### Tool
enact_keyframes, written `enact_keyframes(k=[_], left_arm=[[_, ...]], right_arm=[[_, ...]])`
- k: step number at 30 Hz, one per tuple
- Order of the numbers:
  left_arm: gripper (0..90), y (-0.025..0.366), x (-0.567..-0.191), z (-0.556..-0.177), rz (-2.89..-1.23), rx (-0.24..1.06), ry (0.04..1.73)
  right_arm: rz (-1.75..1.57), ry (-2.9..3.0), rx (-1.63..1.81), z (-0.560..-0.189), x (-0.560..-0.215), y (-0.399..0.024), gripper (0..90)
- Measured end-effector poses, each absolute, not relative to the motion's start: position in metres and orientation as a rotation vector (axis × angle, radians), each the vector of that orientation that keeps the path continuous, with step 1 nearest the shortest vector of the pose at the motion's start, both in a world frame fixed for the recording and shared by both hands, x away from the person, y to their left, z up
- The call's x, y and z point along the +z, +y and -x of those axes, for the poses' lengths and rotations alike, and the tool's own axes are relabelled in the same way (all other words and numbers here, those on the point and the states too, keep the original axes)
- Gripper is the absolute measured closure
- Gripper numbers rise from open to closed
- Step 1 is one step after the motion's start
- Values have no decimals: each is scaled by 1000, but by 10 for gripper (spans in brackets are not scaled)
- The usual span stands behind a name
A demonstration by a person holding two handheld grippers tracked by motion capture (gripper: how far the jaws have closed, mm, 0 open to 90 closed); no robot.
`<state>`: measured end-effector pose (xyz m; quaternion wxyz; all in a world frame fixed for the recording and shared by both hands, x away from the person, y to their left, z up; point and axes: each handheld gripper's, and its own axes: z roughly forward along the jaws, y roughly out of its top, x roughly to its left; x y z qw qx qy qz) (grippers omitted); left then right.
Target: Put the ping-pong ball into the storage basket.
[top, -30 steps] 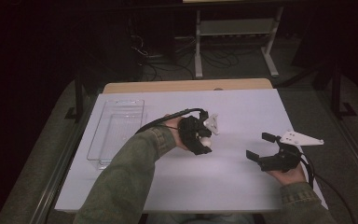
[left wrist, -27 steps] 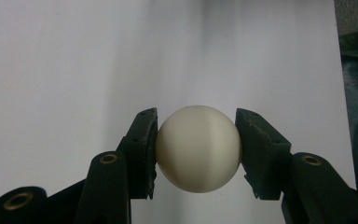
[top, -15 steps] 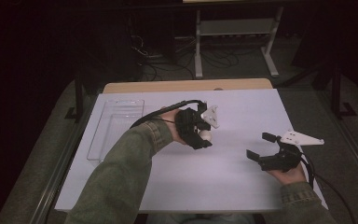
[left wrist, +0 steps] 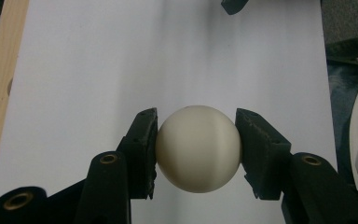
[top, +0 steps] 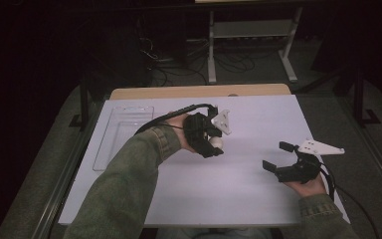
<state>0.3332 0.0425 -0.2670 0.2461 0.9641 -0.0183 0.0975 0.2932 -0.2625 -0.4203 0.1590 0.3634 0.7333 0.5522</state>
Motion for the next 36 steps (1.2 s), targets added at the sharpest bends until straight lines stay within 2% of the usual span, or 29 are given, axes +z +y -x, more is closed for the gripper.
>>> enact_keyframes(k=[36], left_arm=[[505,96,-265,-340,-2654,299,92]], right_arm=[[-1040,2102,1574,-294,-421,-262,0]])
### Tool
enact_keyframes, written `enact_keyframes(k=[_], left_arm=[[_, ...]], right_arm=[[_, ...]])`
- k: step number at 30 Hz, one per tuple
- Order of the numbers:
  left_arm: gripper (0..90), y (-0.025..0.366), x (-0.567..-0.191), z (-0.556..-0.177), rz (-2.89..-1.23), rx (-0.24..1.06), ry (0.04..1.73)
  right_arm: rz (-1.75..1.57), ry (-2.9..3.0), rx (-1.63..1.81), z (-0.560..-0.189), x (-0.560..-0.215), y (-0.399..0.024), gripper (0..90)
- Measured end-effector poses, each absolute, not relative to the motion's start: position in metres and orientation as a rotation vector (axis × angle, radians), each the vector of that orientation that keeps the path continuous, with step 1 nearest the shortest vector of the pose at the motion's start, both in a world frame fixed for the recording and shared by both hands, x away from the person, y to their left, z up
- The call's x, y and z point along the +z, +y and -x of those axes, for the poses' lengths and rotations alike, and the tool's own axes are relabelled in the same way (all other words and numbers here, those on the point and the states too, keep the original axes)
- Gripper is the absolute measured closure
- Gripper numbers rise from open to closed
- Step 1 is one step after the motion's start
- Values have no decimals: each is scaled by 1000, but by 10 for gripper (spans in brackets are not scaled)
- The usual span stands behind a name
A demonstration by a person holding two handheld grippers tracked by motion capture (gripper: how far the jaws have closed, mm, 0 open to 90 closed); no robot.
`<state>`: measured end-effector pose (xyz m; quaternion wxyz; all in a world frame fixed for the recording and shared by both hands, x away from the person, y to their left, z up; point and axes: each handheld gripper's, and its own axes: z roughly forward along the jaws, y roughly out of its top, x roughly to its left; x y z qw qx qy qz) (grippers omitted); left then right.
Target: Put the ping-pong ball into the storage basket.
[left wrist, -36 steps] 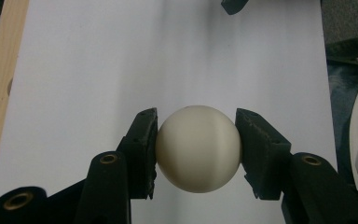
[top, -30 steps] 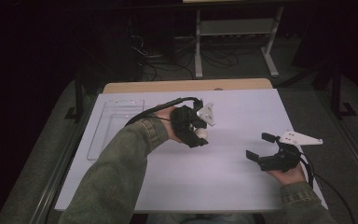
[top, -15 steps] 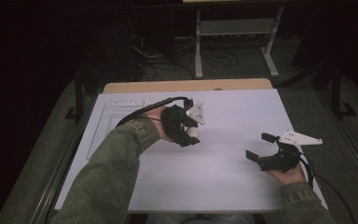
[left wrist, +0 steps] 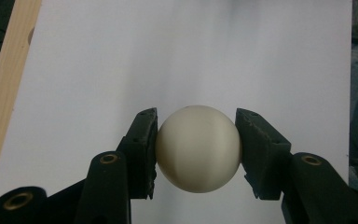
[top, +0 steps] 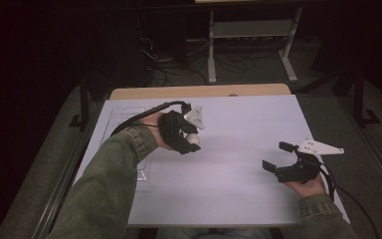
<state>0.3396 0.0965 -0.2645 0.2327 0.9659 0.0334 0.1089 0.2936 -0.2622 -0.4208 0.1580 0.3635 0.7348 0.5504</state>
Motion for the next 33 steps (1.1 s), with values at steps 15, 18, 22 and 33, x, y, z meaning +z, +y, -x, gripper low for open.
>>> enact_keyframes(k=[15,18,22,33], left_arm=[[504,131,-266,-340,-2684,320,168],[504,137,-266,-340,-2693,319,177],[505,144,-267,-340,-2694,312,199],[504,161,-265,-340,-2695,321,230]], right_arm=[[-1035,2107,1571,-294,-421,-262,0],[-1037,2108,1569,-294,-421,-261,0],[-1039,2110,1569,-294,-422,-261,0],[-1036,2116,1569,-294,-422,-261,0]])
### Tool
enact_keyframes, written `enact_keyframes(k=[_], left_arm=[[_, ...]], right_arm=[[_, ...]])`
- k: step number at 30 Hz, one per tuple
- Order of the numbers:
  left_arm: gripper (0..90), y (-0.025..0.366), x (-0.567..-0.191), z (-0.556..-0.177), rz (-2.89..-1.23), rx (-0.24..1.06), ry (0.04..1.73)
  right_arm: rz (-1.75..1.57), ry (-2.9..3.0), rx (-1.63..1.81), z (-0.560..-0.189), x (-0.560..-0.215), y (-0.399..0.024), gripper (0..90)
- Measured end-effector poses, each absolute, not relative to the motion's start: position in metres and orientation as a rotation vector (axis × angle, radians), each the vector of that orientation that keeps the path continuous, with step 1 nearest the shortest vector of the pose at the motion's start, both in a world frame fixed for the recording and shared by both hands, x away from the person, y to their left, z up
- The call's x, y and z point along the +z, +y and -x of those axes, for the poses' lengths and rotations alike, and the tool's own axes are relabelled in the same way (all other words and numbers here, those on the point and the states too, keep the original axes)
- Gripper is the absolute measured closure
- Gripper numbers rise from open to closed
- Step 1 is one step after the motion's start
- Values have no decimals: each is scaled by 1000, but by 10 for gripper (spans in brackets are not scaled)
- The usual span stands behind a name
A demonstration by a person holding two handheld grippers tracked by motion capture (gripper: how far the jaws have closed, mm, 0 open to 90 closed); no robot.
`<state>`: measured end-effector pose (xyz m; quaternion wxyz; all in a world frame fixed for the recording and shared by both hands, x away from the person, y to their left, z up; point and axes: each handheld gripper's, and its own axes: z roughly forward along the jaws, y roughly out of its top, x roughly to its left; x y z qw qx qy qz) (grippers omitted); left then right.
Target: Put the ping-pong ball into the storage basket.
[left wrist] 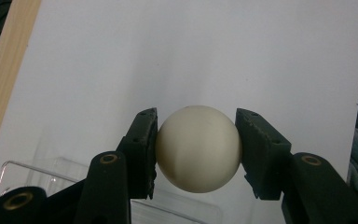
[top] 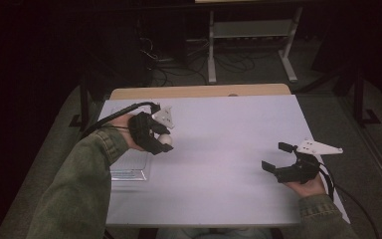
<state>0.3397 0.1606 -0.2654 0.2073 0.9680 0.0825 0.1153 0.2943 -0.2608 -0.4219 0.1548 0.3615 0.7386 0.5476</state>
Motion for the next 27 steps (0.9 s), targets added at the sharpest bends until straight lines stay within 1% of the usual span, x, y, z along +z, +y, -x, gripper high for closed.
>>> enact_keyframes(k=[12,27], left_arm=[[504,185,-271,-340,-2697,320,294],[504,203,-281,-343,-2714,301,356]], right_arm=[[-1035,2118,1561,-294,-422,-261,0],[-1033,2121,1560,-294,-423,-261,0]])
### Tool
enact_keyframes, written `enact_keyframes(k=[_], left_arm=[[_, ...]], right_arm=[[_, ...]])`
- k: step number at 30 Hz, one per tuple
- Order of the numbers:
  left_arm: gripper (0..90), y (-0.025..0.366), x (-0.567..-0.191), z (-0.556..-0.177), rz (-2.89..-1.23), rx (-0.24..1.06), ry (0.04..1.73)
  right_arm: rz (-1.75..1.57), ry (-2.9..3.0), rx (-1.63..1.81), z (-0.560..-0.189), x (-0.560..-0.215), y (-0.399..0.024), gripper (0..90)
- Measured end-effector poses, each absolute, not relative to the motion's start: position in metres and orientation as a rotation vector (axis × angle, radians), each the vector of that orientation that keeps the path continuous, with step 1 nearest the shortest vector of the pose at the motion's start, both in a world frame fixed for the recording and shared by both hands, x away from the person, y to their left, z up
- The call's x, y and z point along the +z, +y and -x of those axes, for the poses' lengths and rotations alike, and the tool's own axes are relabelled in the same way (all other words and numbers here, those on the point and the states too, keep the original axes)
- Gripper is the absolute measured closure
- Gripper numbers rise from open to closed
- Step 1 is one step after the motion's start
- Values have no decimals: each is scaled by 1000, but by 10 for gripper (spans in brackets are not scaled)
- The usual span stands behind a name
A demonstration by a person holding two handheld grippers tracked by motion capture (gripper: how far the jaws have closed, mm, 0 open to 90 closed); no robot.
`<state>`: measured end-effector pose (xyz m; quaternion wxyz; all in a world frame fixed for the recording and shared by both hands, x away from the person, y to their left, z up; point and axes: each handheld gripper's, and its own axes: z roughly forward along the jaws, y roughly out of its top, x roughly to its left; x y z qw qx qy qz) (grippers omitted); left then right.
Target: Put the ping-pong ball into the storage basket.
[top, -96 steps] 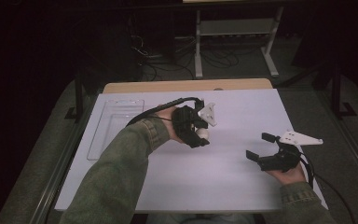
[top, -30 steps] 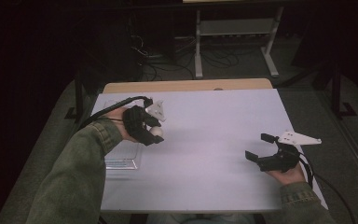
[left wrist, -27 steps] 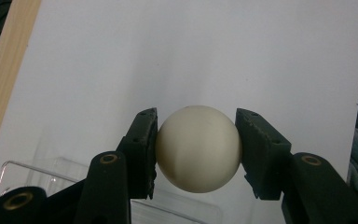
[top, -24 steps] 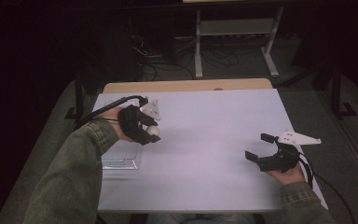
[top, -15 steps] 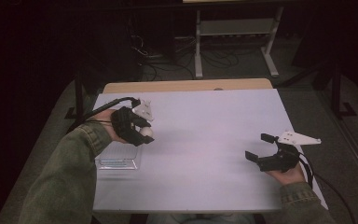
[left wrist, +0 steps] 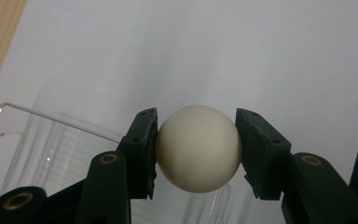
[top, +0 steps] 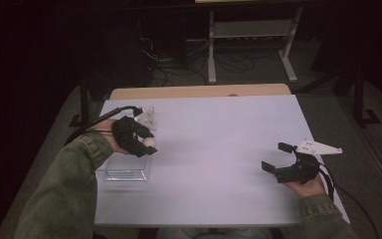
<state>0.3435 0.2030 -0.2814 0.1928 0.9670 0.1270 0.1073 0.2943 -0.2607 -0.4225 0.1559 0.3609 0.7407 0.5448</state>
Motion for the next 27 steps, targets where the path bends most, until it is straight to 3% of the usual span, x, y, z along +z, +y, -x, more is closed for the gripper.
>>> enact_keyframes(k=[27], left_arm=[[504,239,-296,-350,-2734,295,508]], right_arm=[[-1040,2128,1554,-294,-423,-260,0]])
